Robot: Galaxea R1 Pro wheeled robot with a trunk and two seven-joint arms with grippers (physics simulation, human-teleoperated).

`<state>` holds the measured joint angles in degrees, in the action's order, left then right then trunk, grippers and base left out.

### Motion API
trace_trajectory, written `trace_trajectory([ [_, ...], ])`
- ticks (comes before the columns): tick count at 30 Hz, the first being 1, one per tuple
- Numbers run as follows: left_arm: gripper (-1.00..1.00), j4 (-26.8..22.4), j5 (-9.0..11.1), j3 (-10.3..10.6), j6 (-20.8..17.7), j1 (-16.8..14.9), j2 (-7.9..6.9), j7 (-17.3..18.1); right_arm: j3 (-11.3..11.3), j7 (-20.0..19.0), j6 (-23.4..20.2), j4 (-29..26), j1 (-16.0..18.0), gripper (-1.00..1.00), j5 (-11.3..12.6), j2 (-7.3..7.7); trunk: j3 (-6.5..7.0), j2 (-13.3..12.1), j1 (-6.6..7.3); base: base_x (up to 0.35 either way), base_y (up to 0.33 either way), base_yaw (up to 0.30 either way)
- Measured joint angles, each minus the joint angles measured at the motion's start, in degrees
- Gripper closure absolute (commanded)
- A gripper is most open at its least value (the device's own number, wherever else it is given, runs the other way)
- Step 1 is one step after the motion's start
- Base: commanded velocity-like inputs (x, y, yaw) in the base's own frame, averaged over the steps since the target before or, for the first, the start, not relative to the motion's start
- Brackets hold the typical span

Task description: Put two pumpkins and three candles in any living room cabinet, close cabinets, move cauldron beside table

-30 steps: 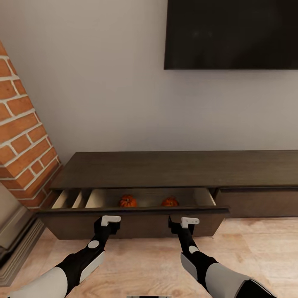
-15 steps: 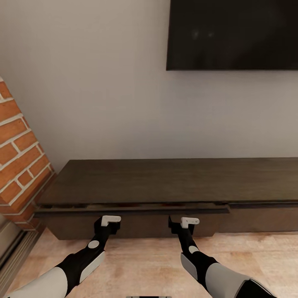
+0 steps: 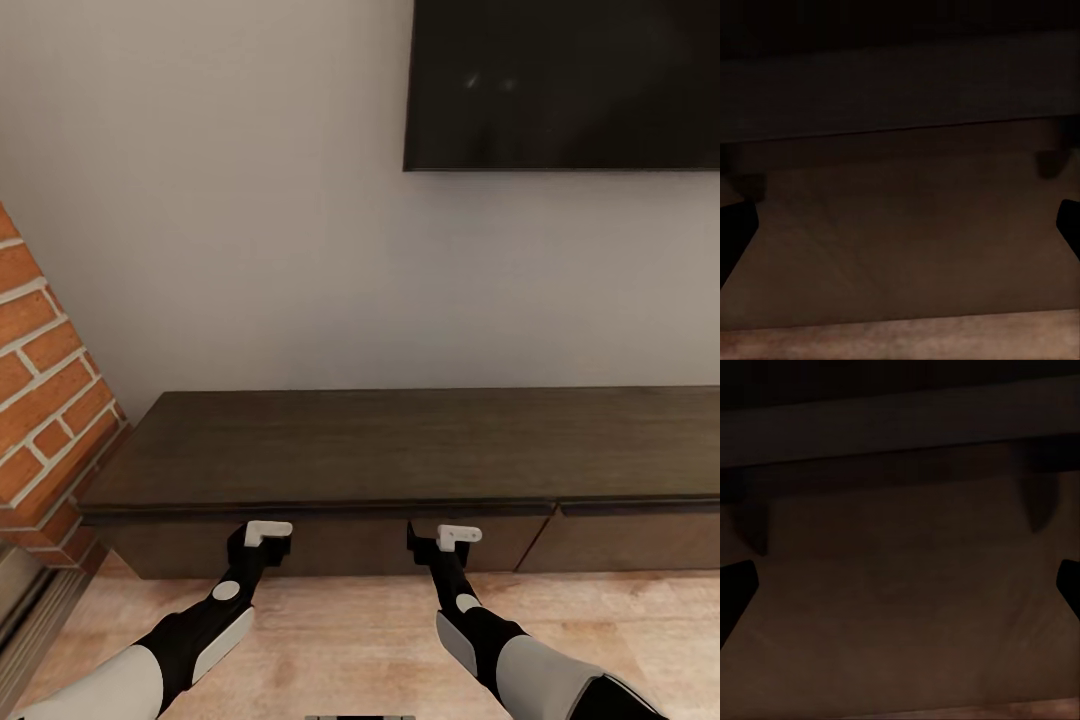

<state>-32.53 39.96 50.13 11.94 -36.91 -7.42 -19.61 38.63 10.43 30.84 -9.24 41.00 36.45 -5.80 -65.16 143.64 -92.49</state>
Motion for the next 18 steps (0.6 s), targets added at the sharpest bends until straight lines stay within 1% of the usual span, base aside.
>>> trace_trajectory([
  [4, -1.00, 0.01, 0.00, 0.00, -0.01, -0.01, 0.01, -0.01, 0.00, 0.00, 0.00, 0.00, 0.00, -1.00, 0.00, 0.00, 0.00, 0.00, -0.01, -0.008, 0.000, 0.000],
  [6, -1.00, -0.01, -0.12, 0.01, 0.00, -0.02, 0.01, -0.02, 0.00, 0.00, 0.00, 0.00, 0.00, -1.00, 0.00, 0.00, 0.00, 0.00, -0.02, -0.172, 0.000, 0.000],
  [18, -1.00, -0.01, -0.17, 0.09, -0.05, -0.01, 0.02, 0.03, 0.00, 0.00, -0.03, -0.03, 0.00, -1.00, 0.00, 0.03, 0.00, 0.00, -0.04, -0.320, 0.000, 0.000],
])
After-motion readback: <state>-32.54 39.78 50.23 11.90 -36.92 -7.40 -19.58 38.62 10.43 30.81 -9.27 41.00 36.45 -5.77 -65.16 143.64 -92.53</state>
